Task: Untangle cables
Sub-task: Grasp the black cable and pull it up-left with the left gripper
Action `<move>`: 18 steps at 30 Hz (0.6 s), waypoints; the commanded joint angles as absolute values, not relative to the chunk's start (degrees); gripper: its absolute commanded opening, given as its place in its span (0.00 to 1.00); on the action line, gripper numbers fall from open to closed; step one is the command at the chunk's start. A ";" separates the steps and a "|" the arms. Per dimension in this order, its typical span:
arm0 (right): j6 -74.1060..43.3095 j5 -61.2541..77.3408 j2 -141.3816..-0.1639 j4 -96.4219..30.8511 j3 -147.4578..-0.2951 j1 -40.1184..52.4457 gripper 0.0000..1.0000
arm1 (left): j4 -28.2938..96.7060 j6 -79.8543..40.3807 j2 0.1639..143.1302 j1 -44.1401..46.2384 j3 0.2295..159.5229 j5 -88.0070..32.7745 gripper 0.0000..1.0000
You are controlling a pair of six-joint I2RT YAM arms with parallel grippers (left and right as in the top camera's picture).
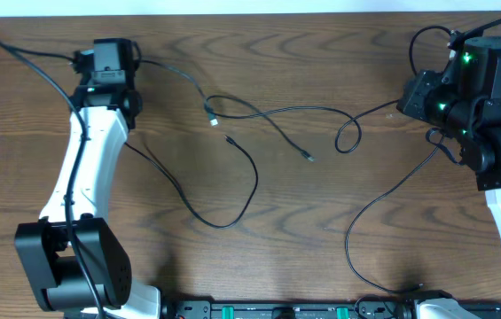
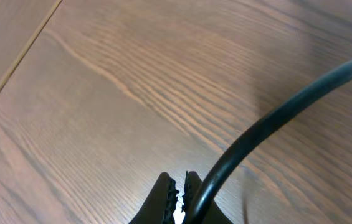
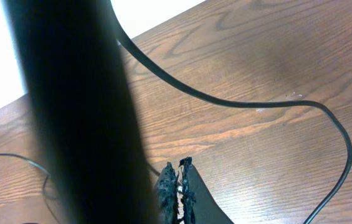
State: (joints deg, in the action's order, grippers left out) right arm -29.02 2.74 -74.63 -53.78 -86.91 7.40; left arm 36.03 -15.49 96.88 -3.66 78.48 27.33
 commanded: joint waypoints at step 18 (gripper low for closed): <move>-28.21 1.69 -75.02 -53.69 -87.15 7.18 0.01 | 28.58 -29.52 95.88 -5.26 79.79 -21.87 0.08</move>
